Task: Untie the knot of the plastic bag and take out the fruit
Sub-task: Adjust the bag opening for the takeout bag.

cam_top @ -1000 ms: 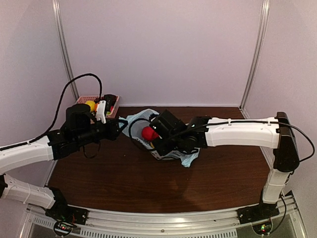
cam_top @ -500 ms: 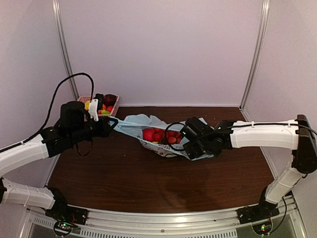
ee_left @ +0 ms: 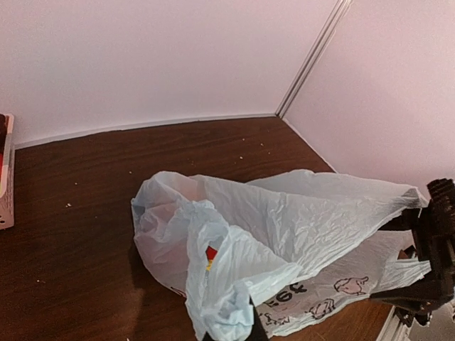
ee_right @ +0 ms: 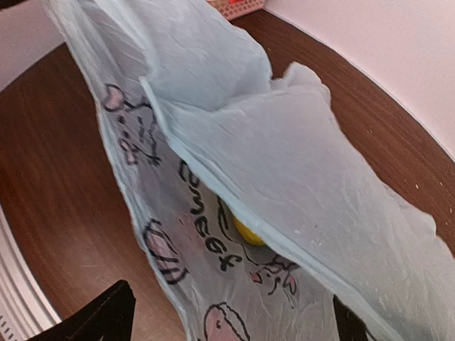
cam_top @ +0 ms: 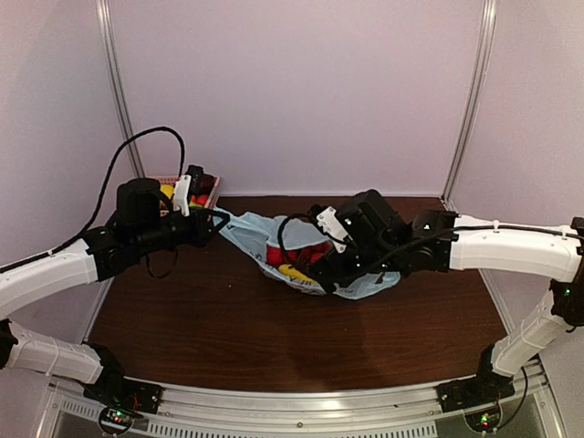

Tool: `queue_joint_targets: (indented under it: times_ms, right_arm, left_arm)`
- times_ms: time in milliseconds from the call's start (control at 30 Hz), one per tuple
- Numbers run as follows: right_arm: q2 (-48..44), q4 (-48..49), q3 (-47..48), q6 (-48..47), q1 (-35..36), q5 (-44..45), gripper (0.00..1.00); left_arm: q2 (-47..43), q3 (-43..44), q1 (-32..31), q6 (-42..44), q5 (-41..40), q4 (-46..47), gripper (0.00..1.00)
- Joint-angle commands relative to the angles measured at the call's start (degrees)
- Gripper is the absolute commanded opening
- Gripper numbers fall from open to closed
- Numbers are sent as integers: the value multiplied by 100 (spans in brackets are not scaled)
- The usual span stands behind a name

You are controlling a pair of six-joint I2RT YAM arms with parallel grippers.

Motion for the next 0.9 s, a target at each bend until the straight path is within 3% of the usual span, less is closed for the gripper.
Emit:
queue_joint_targets:
  times_ms: [0, 233, 467, 733, 867]
  right_arm:
    - [69, 682, 672, -611, 244, -1006, 98]
    - [312, 831, 1307, -916, 338, -1412, 93]
    - [545, 1372, 1517, -601, 262, -2076, 99]
    - [1168, 2107, 1394, -459, 262, -753, 99]
    - [1257, 2810, 1468, -467, 263, -812, 99]
  left_arm:
    - [17, 191, 34, 99, 176, 337, 0]
    - [-78, 174, 35, 33, -35, 184, 0]
    - [-153, 150, 34, 24, -58, 165, 0]
    - [-193, 104, 34, 15, 236, 298, 0]
    - [-212, 67, 35, -39, 225, 237, 0]
